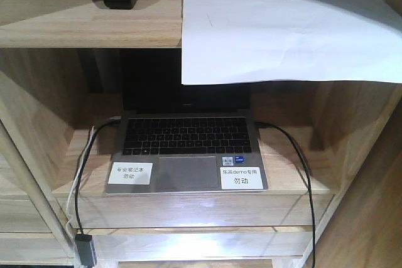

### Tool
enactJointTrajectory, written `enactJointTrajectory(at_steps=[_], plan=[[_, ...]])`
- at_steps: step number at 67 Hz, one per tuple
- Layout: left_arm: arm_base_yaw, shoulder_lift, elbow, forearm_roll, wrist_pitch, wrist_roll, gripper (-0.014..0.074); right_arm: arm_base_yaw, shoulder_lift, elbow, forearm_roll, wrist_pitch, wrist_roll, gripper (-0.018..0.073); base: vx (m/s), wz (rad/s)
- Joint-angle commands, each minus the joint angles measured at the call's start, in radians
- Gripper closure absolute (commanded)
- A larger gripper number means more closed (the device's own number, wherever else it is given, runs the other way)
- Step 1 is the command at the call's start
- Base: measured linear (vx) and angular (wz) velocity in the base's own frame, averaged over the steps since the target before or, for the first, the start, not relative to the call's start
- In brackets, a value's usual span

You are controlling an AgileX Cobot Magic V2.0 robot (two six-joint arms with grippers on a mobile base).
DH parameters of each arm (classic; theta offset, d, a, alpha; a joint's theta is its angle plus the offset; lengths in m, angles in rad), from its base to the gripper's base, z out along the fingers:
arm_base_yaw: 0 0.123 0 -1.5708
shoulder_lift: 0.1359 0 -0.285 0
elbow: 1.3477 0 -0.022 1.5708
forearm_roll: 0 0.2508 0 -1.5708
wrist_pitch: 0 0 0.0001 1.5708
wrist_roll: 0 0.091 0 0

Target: Grab stapler and paper to desk for stapling

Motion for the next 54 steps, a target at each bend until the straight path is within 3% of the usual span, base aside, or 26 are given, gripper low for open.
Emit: enactJointTrajectory(at_steps=[1,11,26,34,54], plan=[[-0.003,0.011,-0.030,-0.009,-0.076,-0.004,0.0169,-0.006,-0.014,0.004,-0.002,-0.076,-0.010,0.0568,0.00,0.00],[-0.003,0.011,-0.030,-0.009,-0.075,-0.004,0.0075,-0.006,-0.014,0.004,-0.002,-0.076,-0.010,0.0568,0.00,0.00],[-0.003,0.011,-0.030,-0.015,-0.037,-0.011,0.0074,-0.006,-0.014,0.004,-0.002,-0.076,-0.010,0.0568,0.00,0.00],[-0.009,0.011,-0.030,-0.062,-0.053,-0.010,0.0074,-0.006,-0.014,0.004,-0.002,-0.076,-0.010,0.0568,0.00,0.00],[-0.186,0.050,-0.043,-0.088,-0.067,0.075,0.0074,-0.006,-0.014,0.004,-0.002,-0.076,-0.010,0.0568,0.00,0.00]])
